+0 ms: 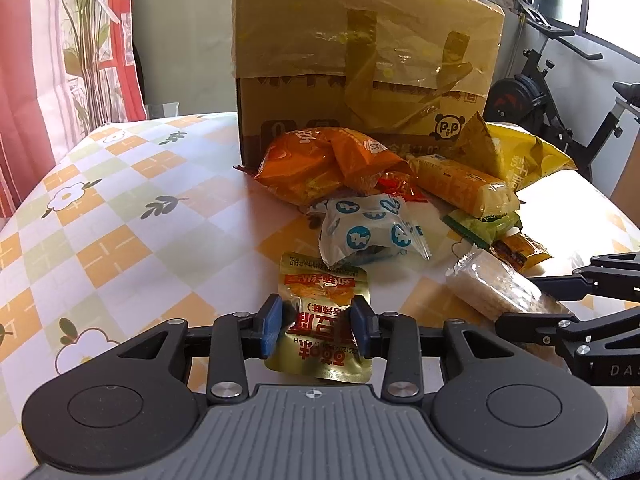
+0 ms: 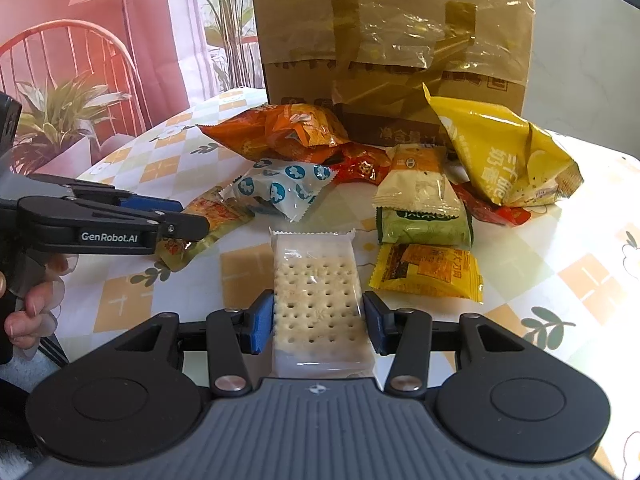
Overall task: Organize snacks
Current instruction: 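Grasp the small yellow-red packet with the left tool while the right grasps the white cracker packet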
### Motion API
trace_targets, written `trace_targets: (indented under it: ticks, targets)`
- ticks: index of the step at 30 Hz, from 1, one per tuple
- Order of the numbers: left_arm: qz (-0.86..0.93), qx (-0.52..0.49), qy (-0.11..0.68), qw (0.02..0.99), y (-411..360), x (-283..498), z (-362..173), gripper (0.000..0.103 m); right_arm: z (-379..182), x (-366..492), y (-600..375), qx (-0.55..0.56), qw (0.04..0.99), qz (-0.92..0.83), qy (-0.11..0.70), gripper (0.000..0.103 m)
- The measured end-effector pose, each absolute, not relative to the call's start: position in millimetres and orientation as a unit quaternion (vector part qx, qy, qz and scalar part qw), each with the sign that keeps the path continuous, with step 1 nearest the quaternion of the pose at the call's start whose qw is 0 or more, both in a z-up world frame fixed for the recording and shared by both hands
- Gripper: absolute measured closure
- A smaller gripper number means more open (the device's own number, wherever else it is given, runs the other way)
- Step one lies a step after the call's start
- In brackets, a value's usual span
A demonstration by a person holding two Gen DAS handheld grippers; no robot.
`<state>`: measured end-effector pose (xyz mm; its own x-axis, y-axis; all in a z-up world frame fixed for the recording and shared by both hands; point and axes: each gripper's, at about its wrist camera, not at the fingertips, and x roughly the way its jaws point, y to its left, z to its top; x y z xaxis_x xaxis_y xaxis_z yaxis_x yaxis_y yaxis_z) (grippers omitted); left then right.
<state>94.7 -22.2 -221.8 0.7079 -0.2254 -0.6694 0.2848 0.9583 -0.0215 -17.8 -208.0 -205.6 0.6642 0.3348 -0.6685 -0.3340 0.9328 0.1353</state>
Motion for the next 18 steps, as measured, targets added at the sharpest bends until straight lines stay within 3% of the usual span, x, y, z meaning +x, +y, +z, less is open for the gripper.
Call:
trace_targets:
  ticks: [14, 17, 18]
  targets:
    - [-0.136, 0.067, 0.365, 0.919, -26.6, 88.4, -226.0, 0.051, -207.1, -21.0, -211.8, 0.014, 0.915, 0.187, 0.356, 0.054]
    - [-0.139, 0.063, 0.36, 0.92, -24.7, 88.8, -224.3, 0.063, -207.4, -22.0, -212.3, 0.018, 0.916, 0.187, 0.355, 0.054]
    - [-0.139, 0.062, 0.351, 0.924, -23.9, 86.8, -221.5, 0.074, -207.3, -22.2, -212.2, 0.018, 0.916, 0.187, 0.355, 0.054]
